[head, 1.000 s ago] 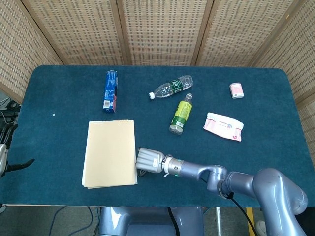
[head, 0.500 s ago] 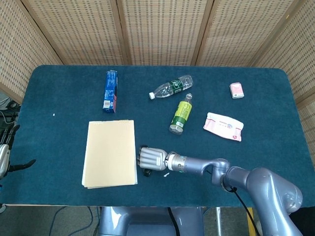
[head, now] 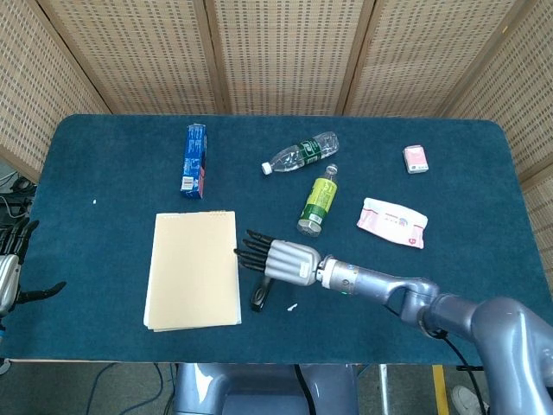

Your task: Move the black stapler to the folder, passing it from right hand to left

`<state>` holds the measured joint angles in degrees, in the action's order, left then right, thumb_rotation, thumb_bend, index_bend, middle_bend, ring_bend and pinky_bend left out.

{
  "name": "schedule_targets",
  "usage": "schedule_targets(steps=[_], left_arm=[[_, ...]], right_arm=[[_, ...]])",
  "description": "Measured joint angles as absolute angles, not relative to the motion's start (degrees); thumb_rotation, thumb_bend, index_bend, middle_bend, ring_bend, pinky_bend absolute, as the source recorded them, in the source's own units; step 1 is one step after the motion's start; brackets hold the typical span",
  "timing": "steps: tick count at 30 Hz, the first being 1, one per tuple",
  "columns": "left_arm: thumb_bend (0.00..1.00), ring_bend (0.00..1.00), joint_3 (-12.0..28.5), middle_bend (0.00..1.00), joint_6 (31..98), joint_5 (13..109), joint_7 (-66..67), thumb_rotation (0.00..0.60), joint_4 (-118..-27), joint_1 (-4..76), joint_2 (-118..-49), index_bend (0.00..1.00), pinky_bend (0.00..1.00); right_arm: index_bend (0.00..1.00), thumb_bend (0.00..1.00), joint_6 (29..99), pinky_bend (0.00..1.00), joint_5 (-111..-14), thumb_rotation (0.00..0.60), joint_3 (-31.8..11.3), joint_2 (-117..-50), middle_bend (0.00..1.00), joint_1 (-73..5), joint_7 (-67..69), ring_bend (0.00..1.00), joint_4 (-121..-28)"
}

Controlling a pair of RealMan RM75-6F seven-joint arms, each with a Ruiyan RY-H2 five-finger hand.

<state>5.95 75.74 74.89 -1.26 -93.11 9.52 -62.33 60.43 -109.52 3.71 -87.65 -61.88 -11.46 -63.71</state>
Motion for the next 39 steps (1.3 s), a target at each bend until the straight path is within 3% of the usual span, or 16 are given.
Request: schedule_targets(steps=[9,16,24,30,39], left_arm=[[0.0,0.0,5.3,0.0,77.3,79.3,-4.0,0.6,-92.8,9.5,-62.4,0.0,0.0],[0.0,0.0,5.1,0.0,78.2,85.5,-4.9,0.6,-92.2,11.7,-63.1,0.0,0.0],[0.0,0.0,5.9,0.0,74.6,91.2,-1.1,0.6,-95.3,17.8,-62.7,0.0,0.0],[0.0,0.0,5.8,0.0,71.5,101.5,-1.8,0.6,-91.2,25.5,-65.4,0.0,0.0],[0.0,0.0,3.6,0.0,69.8,120.2,-8.3,0.6,-72.1,42.1,-75.1,0.0,0.0]], right_arm=[[0.0,0.0,75.9,0.0,-100.8,0.6,2.8,-78.6,0.0,-46.5,-12.8,0.0,-70.6],[0.0,0.0,80.9,0.0,-87.1,0.6,2.1,-72.1,0.0,-33.9,-15.7,0.0,-85.7],[0.0,0.0,86.4,0.0,-82.5,0.6,5.0,-67.1,0.0,-21.9,-21.4,0.0,-100.0],[0.0,0.0,88.3,0.0,-81.7,0.6,5.9,-67.9,0.0,-17.5,-23.8,0.0,-101.2],[0.0,0.0,89.3,0.0,-79.3,0.6,1.8,-70.8,0.0,-15.1,-24.6,0.0,-96.7]])
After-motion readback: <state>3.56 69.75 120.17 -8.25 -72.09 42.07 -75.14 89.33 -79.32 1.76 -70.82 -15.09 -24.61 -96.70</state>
